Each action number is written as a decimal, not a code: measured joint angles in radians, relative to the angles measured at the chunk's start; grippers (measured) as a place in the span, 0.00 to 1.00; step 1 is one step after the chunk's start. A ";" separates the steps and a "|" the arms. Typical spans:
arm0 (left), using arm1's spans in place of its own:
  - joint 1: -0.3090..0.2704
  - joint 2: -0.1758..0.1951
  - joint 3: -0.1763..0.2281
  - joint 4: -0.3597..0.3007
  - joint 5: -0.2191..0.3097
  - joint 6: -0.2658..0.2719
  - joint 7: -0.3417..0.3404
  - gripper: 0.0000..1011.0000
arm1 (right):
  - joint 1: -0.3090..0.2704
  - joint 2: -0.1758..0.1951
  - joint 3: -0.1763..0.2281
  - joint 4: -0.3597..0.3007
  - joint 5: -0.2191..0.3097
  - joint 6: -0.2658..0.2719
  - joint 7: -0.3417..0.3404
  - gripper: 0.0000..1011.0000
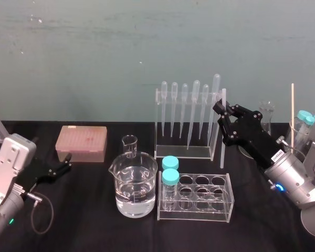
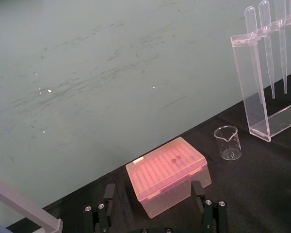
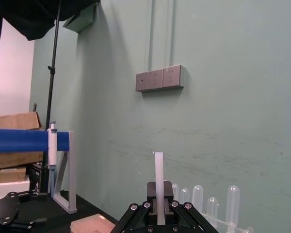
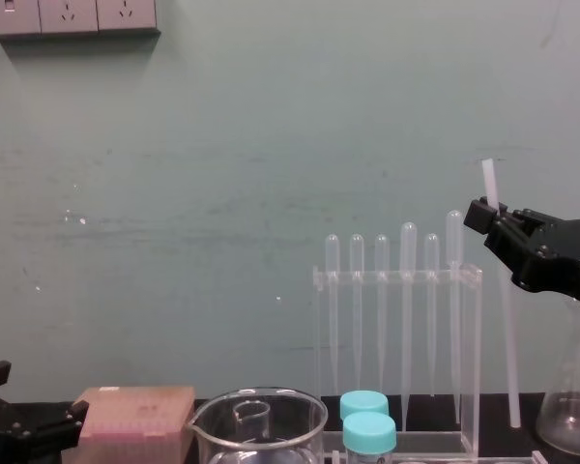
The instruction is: Pick up the stirring rod with one hand, then place it down.
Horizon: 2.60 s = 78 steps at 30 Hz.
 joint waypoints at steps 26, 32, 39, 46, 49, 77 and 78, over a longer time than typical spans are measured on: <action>0.000 0.000 0.000 0.000 0.000 0.000 0.000 0.99 | -0.018 0.008 0.019 -0.052 0.004 0.066 -0.002 0.07; 0.000 0.000 0.000 0.000 0.000 0.000 0.000 0.99 | -0.044 0.037 0.027 -0.111 0.001 0.127 -0.001 0.07; 0.000 0.000 0.000 0.000 0.000 0.000 0.000 0.99 | -0.067 0.061 0.028 -0.148 -0.003 0.156 0.015 0.07; 0.000 0.000 0.000 0.000 0.000 0.000 0.000 0.99 | -0.070 0.066 0.013 -0.149 0.012 0.167 0.048 0.07; 0.000 0.000 0.000 0.000 0.000 0.000 0.000 0.99 | -0.074 0.071 0.005 -0.152 0.020 0.178 0.056 0.07; 0.000 0.000 0.000 0.000 0.000 0.000 0.000 0.99 | -0.027 0.077 -0.049 -0.053 0.051 0.223 0.110 0.07; 0.000 0.000 0.000 0.000 0.000 0.000 0.000 0.99 | -0.023 0.076 -0.051 -0.045 0.051 0.225 0.112 0.07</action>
